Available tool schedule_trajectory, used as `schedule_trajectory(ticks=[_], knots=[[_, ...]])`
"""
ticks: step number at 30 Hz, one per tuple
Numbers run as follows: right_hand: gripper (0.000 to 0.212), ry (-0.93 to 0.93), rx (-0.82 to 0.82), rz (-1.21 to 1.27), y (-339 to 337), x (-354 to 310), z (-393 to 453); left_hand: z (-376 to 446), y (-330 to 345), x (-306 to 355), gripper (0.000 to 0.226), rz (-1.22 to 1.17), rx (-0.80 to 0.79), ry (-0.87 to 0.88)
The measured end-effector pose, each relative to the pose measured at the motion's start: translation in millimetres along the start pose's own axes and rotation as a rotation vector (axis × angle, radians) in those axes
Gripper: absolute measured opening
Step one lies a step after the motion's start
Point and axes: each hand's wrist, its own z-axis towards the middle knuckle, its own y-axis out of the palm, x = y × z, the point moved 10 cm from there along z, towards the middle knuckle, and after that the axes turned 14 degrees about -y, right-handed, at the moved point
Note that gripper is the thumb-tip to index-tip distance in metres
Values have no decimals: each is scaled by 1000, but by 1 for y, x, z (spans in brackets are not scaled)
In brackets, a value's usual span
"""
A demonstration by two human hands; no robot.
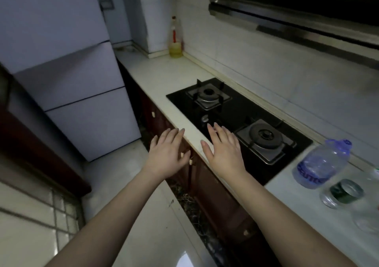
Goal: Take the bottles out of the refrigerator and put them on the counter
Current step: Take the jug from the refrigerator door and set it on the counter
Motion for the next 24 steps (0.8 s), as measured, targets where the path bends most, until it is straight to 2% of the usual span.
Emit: schedule_trajectory(ticks=[8, 24], knots=[[63, -205, -72, 67, 32, -75, 70, 16, -46, -98, 74, 18, 83, -199], [61, -551, -43, 129, 58, -148, 253, 116, -101, -177, 75, 201, 232, -443]])
